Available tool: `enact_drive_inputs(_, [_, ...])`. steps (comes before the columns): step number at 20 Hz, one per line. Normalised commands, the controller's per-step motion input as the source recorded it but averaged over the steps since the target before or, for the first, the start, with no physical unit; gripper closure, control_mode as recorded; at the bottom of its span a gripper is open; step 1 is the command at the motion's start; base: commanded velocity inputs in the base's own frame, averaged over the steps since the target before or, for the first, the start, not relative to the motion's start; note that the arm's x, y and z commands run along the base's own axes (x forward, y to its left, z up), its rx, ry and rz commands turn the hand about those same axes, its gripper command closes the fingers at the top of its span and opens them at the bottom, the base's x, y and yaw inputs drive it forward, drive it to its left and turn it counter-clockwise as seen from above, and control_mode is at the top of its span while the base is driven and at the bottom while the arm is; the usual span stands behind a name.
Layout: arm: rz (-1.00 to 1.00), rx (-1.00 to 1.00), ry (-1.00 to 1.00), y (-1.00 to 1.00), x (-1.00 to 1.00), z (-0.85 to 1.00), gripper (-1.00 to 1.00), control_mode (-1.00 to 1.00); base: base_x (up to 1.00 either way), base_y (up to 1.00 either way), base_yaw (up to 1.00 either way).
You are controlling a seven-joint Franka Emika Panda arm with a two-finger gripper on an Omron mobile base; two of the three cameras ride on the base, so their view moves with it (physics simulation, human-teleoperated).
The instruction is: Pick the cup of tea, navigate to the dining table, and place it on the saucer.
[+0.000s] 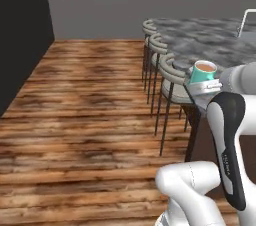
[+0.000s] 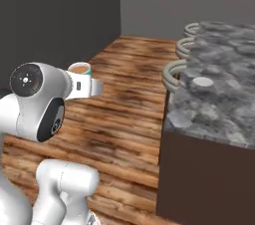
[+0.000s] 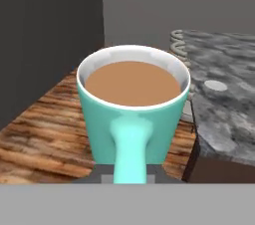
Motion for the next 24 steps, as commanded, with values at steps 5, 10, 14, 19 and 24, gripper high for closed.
enact_drive_inputs(5, [0.00,0.00,0.00,0.00,0.00,0.00,1.00,1.00,0.81,0.78,-0.71])
enact_drive_inputs(10, [0.00,0.00,0.00,0.00,0.00,0.00,1.00,1.00,0.84,0.74,-0.72])
enact_drive_inputs(14, [0.00,0.00,0.00,0.00,0.00,0.00,1.00,1.00,0.77,0.75,-0.72])
enact_drive_inputs(19, [0.00,0.00,0.00,0.00,0.00,0.00,1.00,1.00,0.70,0.72,-0.72])
enact_drive_inputs(24, [0.00,0.00,0.00,0.00,0.00,0.00,1.00,1.00,0.18,0.79,-0.68])
